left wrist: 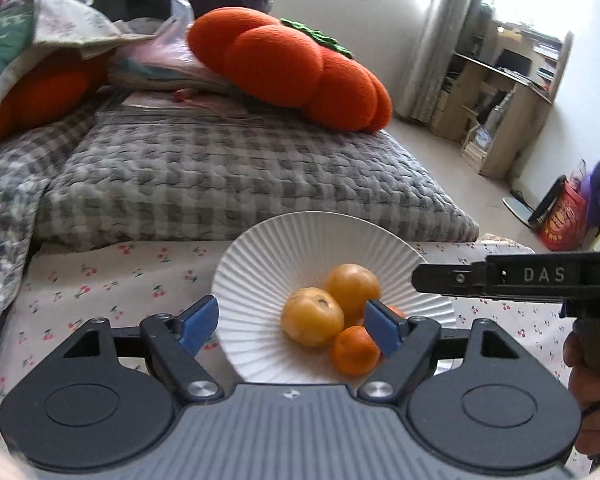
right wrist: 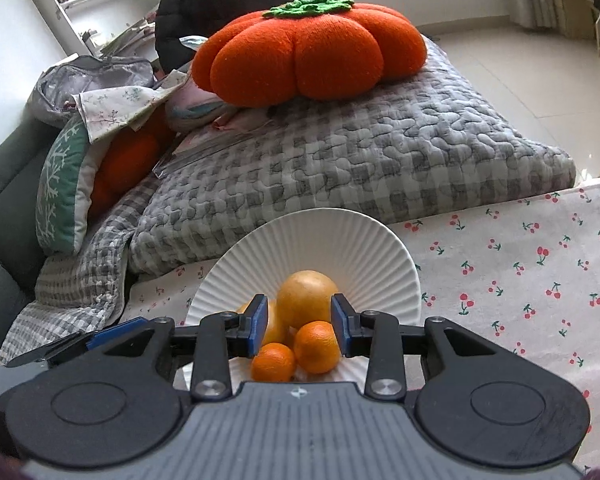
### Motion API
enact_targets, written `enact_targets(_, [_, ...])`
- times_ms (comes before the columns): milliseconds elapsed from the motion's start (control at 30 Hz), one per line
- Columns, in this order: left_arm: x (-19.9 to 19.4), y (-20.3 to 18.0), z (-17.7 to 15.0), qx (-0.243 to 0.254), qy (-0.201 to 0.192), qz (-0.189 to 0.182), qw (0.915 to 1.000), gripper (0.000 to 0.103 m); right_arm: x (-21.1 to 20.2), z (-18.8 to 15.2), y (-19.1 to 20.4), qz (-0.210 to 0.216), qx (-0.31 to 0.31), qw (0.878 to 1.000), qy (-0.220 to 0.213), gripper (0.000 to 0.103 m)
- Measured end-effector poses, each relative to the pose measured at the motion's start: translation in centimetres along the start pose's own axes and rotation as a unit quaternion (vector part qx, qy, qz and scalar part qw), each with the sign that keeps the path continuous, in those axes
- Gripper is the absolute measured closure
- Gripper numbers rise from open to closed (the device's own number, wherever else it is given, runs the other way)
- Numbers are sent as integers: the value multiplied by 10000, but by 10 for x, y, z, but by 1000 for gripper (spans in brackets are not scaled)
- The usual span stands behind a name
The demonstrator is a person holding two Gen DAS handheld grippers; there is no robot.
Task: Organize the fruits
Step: 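Lower both mandarins into the plate and open both tools, then withdraw both open tools from the plate toward the scattered tomatoes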
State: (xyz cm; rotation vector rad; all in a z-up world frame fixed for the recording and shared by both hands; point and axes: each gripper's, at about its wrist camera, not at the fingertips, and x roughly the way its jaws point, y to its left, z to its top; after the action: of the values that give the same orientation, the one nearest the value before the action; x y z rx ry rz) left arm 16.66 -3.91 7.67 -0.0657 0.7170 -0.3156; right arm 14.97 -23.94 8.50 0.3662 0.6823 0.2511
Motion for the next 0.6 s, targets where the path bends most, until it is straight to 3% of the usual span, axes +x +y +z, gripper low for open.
enact_targets(167, [-15,17,-1,-476,172,37,9987,31,-13,-4,15,-442,-451,9980,6,69])
enact_targets(600, [-48,40,-41,-867,641,348,9936,29,-58,-25,45,-366,-912,9951,-94,60])
